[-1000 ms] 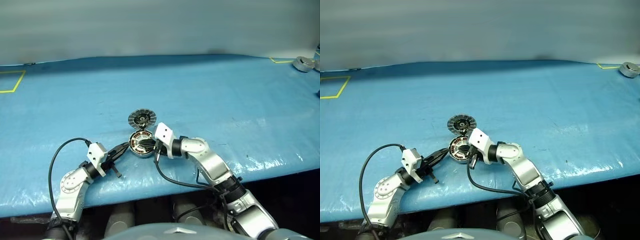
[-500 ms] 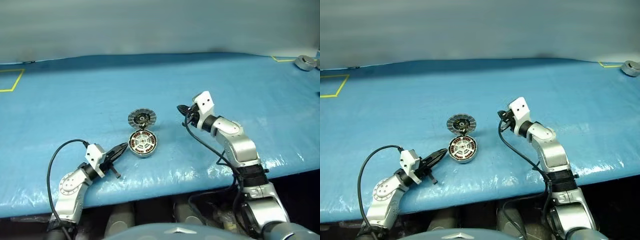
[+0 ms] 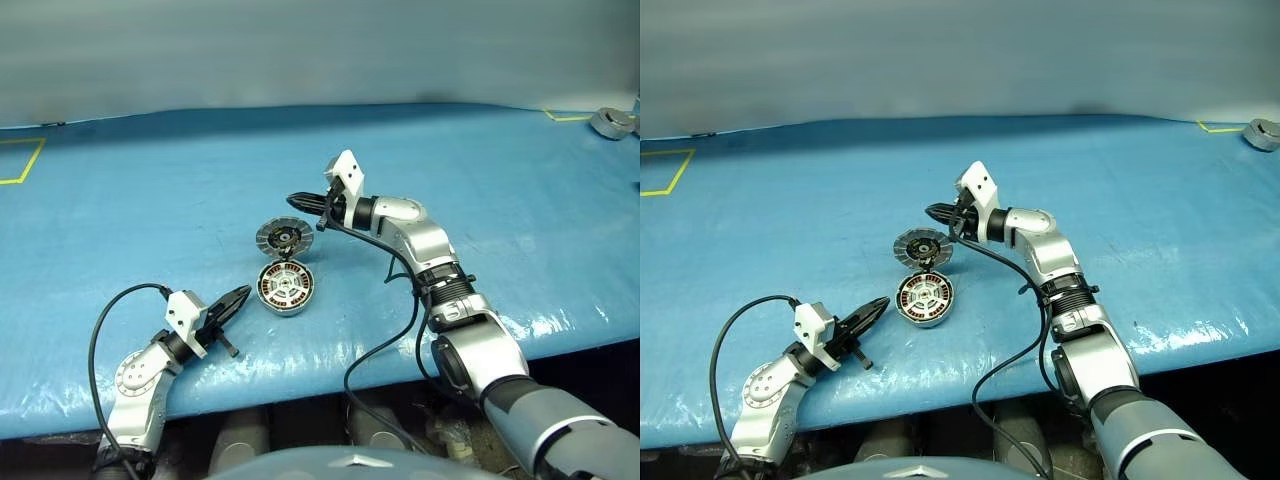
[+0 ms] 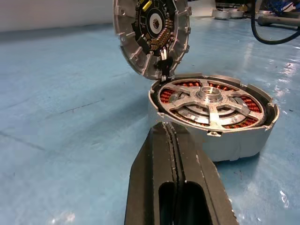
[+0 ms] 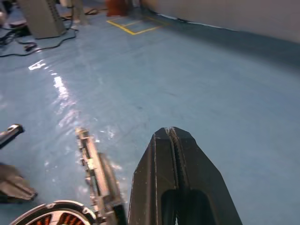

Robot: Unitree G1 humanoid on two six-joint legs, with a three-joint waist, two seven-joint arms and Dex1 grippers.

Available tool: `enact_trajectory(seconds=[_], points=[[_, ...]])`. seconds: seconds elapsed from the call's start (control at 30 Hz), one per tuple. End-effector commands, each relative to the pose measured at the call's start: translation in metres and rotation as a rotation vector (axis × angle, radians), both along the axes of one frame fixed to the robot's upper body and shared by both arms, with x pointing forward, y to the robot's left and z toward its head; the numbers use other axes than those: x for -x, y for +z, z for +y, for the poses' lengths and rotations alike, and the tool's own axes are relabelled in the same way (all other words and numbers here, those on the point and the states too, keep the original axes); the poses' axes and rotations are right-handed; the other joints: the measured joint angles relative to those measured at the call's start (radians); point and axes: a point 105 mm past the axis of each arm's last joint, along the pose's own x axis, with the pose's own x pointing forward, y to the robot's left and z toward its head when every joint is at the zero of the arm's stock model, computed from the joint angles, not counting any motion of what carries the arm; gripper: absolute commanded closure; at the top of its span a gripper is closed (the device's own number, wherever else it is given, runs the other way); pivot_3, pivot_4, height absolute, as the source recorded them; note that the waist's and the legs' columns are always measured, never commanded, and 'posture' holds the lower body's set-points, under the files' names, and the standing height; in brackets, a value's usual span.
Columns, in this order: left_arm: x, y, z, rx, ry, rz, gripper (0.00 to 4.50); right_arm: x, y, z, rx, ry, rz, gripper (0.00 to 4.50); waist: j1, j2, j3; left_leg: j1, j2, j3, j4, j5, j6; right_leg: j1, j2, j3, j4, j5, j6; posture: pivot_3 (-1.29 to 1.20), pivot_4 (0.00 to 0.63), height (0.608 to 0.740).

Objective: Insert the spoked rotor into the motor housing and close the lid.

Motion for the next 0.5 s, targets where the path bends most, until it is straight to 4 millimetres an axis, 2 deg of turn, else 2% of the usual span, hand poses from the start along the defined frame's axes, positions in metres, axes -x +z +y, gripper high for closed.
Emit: enact_trajectory(seconds=[0.03,0.1,0.3,0.4,0.5], points=[[0.0,0.015,0.012,-0.002,0.06,-0.073,4.5,0.032,0.007,0.009,-0.035,0.182,-0.005,4.45,0.004,0.0,0.0,0.0,0.0,0.0,0.0,0.0,0.0,0.0,0.0,0.0,0.0,0.0,0.0,0.0,0.15,0.74],[0.0,0.016,0.018,0.001,0.091,-0.079,4.5,0.049,0.003,0.009,-0.028,0.252,0.019,4.45,0.005,0.001,0.0,-0.003,0.0,-0.002,0.0,0.0,0.0,-0.002,0.0,-0.002,0.0,0.0,0.0,0.0,0.15,0.74],[-0.004,0.02,0.024,0.0,0.119,-0.09,4.5,0.079,-0.022,-0.002,0.081,0.311,0.03,4.45,0.005,0.001,0.001,-0.005,0.0,-0.003,0.003,0.0,0.0,-0.003,0.0,-0.003,0.0,-0.001,0.001,0.0,0.15,0.74],[-0.006,0.021,0.024,0.001,0.12,-0.096,4.5,0.087,-0.038,-0.005,0.129,0.298,0.05,4.45,0.005,0.001,0.001,-0.005,0.0,-0.003,0.003,0.0,0.0,-0.003,0.0,-0.003,0.0,-0.003,0.003,0.0,0.15,0.74],[-0.009,0.02,0.024,0.0,0.122,-0.097,4.5,0.087,-0.055,-0.001,0.117,0.228,0.116,4.45,0.003,0.001,0.0,-0.004,0.0,-0.003,0.003,0.0,0.0,-0.003,0.0,-0.003,0.0,-0.003,0.004,0.0,0.15,0.74]])
